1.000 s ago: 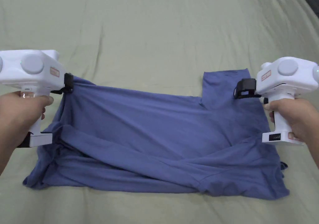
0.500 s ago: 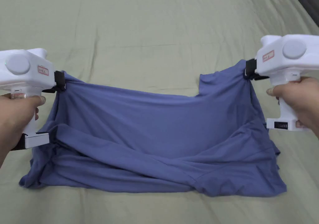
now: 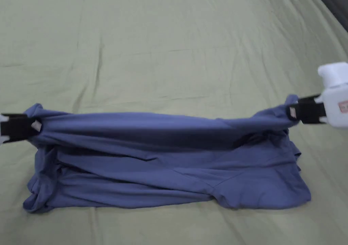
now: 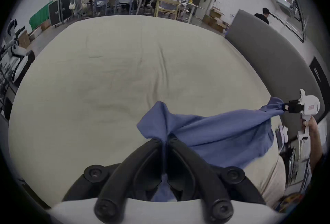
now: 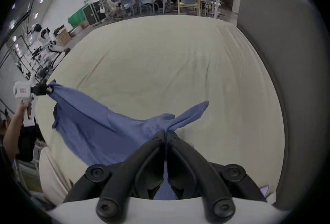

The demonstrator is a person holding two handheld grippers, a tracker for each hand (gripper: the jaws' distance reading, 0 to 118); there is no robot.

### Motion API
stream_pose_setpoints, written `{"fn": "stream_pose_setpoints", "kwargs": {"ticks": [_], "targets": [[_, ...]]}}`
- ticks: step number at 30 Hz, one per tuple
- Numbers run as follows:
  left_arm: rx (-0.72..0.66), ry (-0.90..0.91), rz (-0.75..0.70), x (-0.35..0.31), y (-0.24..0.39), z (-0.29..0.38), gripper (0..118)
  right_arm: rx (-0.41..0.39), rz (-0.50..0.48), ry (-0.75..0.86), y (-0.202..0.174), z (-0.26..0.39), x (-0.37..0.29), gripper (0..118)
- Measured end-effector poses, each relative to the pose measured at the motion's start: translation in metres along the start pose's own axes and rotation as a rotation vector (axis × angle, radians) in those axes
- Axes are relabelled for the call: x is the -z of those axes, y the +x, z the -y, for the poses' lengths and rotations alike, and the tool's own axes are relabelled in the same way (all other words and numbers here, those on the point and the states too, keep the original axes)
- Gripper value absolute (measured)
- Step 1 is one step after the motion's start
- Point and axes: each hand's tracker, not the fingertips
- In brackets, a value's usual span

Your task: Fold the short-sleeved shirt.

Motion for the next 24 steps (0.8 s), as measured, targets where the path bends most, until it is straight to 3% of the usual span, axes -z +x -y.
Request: {"fn": "stream_pose_setpoints", "kwargs": {"ticks": [3, 5, 9, 14, 15, 17, 18, 19, 20, 21, 24], "targets": [[0.071, -0.075, 0.015, -0.005, 0.006, 0.034, 0, 0.039, -0.021, -0.096, -0.003, 0.041, 0.006, 3], [0.100, -0.166, 0.021, 0.008, 0.007, 0.053, 0, 0.007, 0.022, -0.161, -0.006, 0.064, 0.022, 3], [0.127, -0.257, -0.019, 0.044, 0.007, 0.083, 0, 0.074, -0.002, -0.247, -0.006, 0.097, 0.063, 3], [-0.019, -0.238, 0.011, 0.057, -0.006, 0.090, 0, 0.098, 0.033, -0.267, -0.008, 0.107, 0.093, 3], [-0.021, -0.237, 0.011, 0.055, -0.006, 0.090, 0, 0.090, 0.039, -0.270, -0.010, 0.106, 0.092, 3], [-0.016, -0.229, 0.002, 0.051, -0.002, 0.090, 3, 0.002, 0.051, -0.279, -0.015, 0.104, 0.090, 8], [-0.021, -0.222, -0.013, 0.046, 0.002, 0.087, 19, 0.007, 0.041, -0.277, -0.013, 0.101, 0.085, 20], [-0.051, -0.190, -0.042, 0.035, 0.005, 0.083, 57, 0.016, 0.043, -0.277, -0.011, 0.096, 0.076, 45], [-0.090, -0.121, -0.023, 0.021, 0.008, 0.079, 101, 0.046, 0.040, -0.242, -0.009, 0.091, 0.062, 88], [-0.116, -0.069, 0.016, 0.010, 0.009, 0.076, 118, 0.093, 0.032, -0.188, -0.009, 0.085, 0.048, 118], [-0.221, 0.147, 0.101, -0.026, 0.005, 0.061, 118, 0.170, -0.010, 0.050, -0.006, 0.062, 0.000, 118]]}}
